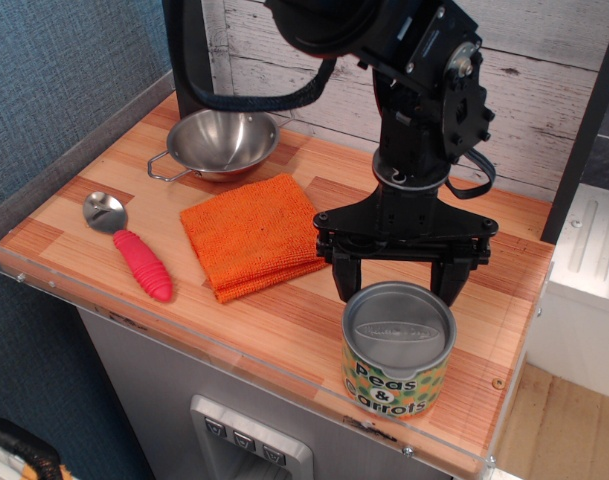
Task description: Move the can to the bottom right corner of the counter.
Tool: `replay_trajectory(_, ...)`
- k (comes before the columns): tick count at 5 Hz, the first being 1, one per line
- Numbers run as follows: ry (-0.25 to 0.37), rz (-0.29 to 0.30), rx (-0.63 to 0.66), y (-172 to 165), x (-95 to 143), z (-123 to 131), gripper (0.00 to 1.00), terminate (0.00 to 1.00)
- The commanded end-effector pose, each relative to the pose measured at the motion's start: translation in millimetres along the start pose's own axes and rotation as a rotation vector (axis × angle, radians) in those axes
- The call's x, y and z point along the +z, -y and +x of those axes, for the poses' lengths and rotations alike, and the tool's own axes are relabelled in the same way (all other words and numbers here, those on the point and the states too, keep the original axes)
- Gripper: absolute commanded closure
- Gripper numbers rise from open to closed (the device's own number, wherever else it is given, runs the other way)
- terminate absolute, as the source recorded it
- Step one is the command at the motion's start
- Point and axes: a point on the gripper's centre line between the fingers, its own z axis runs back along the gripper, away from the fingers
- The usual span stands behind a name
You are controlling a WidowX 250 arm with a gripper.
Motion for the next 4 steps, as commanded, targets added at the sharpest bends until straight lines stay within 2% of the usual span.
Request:
replay_trajectory(1,0.073,-0.042,0.037,-6,34,33,0.0,0.0)
replay_trajectory(2,0.083,-0.027,0.05,-11,46,49,0.0,0.0)
replay_trajectory(3,0.061,0.103,-0.051,-30,50,60,0.0,0.0)
replay_trajectory(4,0.006,0.144,-0.032,-76,48,72,0.0,0.0)
